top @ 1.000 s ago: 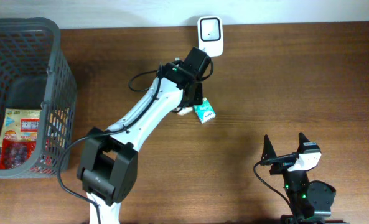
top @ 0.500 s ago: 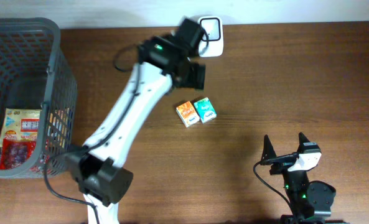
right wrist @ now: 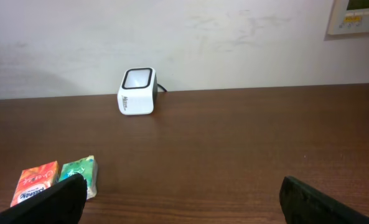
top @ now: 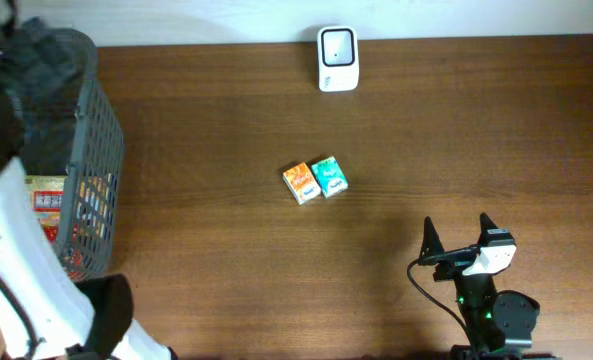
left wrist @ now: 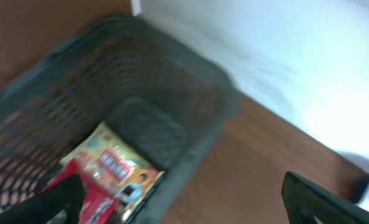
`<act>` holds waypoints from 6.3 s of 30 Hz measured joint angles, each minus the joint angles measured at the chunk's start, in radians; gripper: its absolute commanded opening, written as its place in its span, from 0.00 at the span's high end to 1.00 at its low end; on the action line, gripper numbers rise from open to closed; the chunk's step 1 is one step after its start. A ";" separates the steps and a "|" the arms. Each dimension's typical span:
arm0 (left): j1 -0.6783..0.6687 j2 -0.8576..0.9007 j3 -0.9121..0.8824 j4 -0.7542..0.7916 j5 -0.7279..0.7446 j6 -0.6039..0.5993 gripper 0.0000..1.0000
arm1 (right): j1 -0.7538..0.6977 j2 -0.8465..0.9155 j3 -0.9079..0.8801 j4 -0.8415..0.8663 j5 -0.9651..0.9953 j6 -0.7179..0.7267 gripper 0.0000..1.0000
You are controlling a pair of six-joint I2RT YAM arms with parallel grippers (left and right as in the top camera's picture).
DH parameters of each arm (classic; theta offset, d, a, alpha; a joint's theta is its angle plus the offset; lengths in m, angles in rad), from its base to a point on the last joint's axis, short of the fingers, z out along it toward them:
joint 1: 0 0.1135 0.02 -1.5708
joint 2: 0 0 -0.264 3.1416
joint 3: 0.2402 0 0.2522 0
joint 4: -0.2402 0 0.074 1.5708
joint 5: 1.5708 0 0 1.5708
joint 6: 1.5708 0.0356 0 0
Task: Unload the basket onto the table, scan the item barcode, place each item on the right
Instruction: 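Move the left gripper back into the grey basket, then grasp the red snack bag inside the basket with the left gripper, then lay the red snack bag on top of the two boxes, then grasp the yellow snack bag from the basket and place it right of the boxes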
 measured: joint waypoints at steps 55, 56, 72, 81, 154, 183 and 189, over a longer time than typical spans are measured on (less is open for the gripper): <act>0.391 -0.113 -1.415 0.798 0.015 -0.225 1.00 | 0.000 0.001 0.000 0.000 0.000 0.000 0.01; 0.391 -0.182 -1.383 0.801 0.040 -0.225 1.00 | 0.000 0.001 0.000 0.000 0.000 0.001 0.01; -0.245 -0.691 -1.332 1.084 0.471 -0.232 1.00 | 0.000 0.000 0.000 0.000 0.002 0.001 0.01; -0.603 -0.156 -1.332 1.083 0.386 -0.232 0.91 | 0.000 0.000 0.000 0.000 0.003 0.001 0.01; 0.417 0.122 -0.423 0.317 0.568 -0.092 1.00 | 0.000 0.001 0.000 0.000 0.003 0.000 0.01; -0.845 0.502 -0.530 0.441 0.362 0.013 0.18 | 0.000 0.001 0.000 0.000 0.003 0.000 0.01; -0.776 0.500 -0.096 0.148 0.362 0.018 0.01 | 0.000 0.000 0.000 0.000 0.003 0.000 0.01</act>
